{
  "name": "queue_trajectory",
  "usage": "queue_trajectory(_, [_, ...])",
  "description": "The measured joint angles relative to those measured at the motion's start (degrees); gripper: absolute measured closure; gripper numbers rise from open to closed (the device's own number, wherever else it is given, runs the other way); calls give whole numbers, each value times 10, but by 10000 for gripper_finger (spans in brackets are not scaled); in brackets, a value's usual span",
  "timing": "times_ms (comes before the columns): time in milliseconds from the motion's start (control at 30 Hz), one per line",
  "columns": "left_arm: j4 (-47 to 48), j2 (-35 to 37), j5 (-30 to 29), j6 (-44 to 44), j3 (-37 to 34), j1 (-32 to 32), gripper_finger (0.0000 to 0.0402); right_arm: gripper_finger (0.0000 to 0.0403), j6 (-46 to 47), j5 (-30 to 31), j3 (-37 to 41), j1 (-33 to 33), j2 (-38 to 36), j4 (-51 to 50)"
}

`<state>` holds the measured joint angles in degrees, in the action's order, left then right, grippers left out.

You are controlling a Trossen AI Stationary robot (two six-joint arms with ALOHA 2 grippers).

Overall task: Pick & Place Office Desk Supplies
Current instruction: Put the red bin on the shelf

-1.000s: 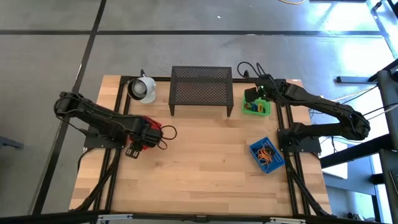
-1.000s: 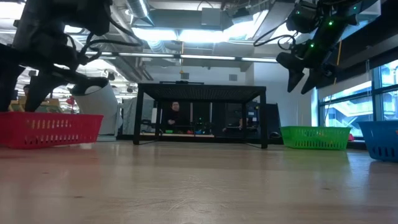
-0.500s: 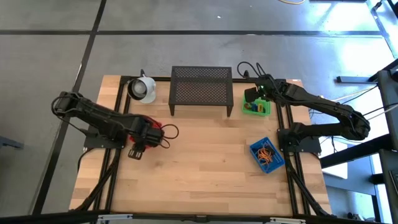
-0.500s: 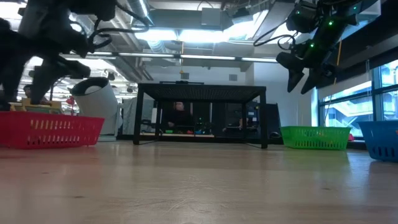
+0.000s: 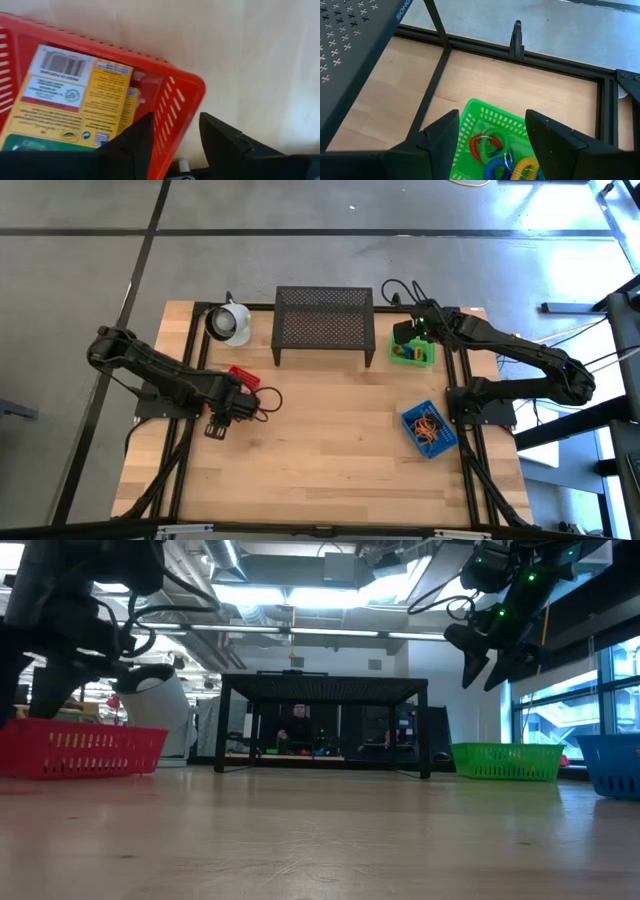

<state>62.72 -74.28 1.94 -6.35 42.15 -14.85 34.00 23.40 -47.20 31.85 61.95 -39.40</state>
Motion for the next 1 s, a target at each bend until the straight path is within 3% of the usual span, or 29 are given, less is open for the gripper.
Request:
queue_trajectory(200, [-1, -5, -34, -4, 0, 0, 299, 174, -4, 2, 0, 0, 0, 0])
queue_trajectory(467, [-6, -42, -39, -9, 1, 0, 390, 174, -6, 2, 0, 0, 0, 0])
queue_trajectory(700, [-26, -45, -44, -47, 24, 0, 395, 174, -6, 2, 0, 0, 0, 0])
queue_trajectory(1000, [-25, -45, -43, -54, 119, 0, 396, 174, -30, 2, 0, 0, 0, 0])
